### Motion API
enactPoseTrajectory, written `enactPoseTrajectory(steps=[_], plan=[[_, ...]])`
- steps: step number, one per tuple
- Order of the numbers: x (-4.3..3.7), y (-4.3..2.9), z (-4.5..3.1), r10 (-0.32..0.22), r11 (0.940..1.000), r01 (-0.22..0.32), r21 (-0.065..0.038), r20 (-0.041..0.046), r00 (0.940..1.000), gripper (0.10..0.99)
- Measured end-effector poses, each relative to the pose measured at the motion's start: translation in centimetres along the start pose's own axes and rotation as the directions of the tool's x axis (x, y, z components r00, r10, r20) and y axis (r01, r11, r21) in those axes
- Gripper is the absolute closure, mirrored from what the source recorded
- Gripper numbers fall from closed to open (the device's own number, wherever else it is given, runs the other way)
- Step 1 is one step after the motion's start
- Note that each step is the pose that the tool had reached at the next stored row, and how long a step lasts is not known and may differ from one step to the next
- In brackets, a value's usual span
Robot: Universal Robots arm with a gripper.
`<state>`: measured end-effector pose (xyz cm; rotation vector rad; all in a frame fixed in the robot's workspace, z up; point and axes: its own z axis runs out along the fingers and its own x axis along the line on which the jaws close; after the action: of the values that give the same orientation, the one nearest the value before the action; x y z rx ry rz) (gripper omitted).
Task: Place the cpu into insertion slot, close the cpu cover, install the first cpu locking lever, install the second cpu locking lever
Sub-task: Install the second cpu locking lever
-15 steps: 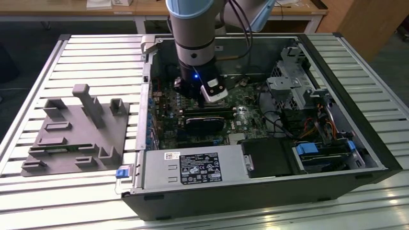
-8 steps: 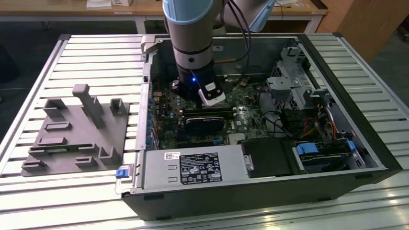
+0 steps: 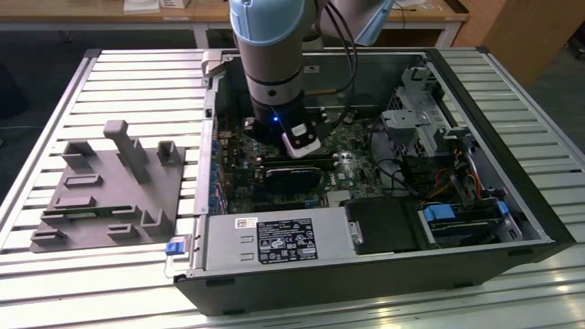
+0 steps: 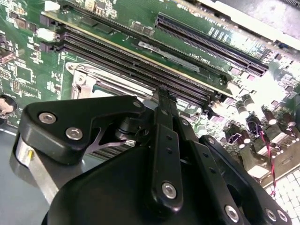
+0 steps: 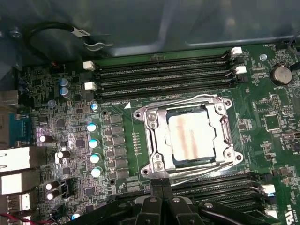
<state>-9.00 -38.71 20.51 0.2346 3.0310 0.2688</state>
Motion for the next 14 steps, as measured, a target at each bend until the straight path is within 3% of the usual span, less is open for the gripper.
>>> enactPoseTrajectory(steps=[11, 14], plan=[[0.43, -0.57, 0.66, 0.002, 0.9976, -0.003, -0.069, -0.0110, 0.9999, 0.980], [0.54, -0.72, 0.86, 0.002, 0.9967, -0.003, -0.081, -0.0128, 0.9999, 0.980]])
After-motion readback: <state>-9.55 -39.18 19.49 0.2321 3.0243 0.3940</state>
